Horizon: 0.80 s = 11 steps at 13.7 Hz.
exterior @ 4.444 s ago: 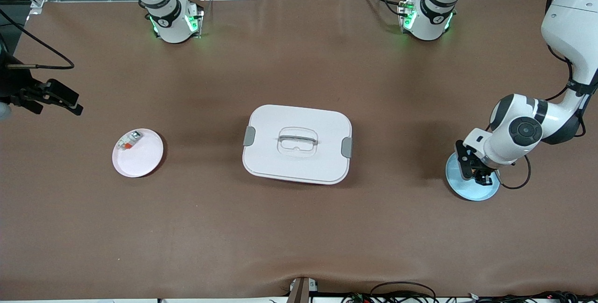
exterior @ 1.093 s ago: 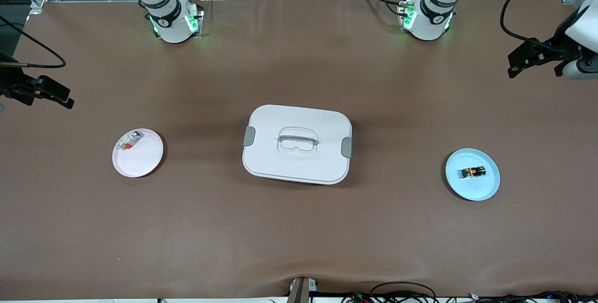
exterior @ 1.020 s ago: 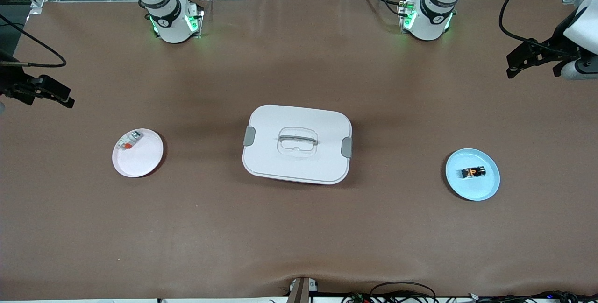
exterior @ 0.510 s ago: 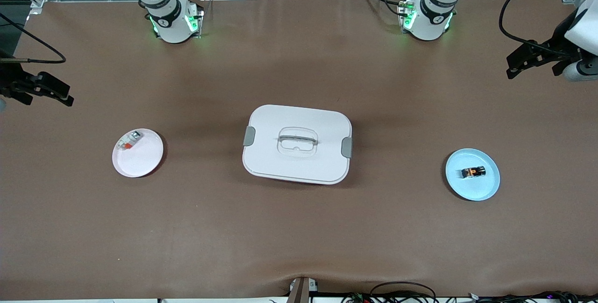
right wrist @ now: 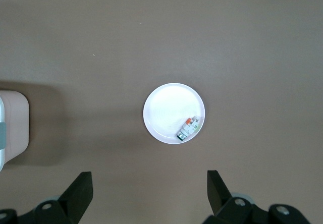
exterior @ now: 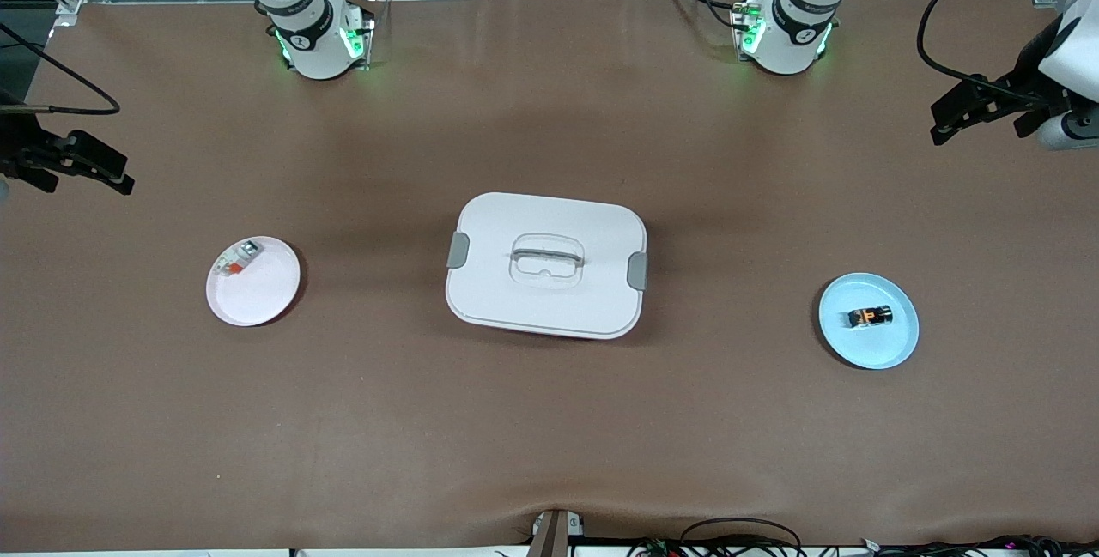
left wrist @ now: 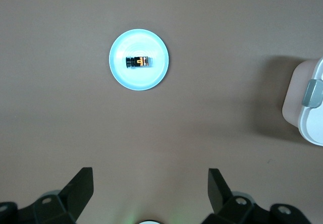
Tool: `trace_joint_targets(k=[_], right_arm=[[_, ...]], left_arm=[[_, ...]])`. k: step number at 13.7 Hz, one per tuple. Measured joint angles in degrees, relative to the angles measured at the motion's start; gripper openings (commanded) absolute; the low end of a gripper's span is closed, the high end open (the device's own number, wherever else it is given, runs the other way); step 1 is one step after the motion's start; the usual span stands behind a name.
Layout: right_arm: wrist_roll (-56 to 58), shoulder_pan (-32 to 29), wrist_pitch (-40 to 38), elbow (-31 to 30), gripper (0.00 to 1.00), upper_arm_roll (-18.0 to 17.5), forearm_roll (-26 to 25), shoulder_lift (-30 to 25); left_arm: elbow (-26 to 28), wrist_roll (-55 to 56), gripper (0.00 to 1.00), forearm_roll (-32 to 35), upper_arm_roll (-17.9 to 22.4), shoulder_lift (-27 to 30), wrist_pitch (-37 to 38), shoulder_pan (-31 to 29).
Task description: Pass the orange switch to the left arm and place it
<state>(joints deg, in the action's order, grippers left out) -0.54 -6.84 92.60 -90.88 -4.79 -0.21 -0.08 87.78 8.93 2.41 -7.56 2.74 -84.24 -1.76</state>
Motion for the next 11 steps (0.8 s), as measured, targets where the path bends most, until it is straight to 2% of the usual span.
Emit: trace_joint_targets(k=[8,11], right_arm=[[0.0,0.0,0.0,0.0,1.00,0.0,0.0,0.0],[0.0,0.0,0.0,0.0,1.00,0.0,0.0,0.0]], left_arm=[[-0.9,-1.1,1.00,0.0,0.0,0.3,0.0,0.1],[-1.0,-5.5,1.00,0.0,0.0,0.3,0.0,0.3]])
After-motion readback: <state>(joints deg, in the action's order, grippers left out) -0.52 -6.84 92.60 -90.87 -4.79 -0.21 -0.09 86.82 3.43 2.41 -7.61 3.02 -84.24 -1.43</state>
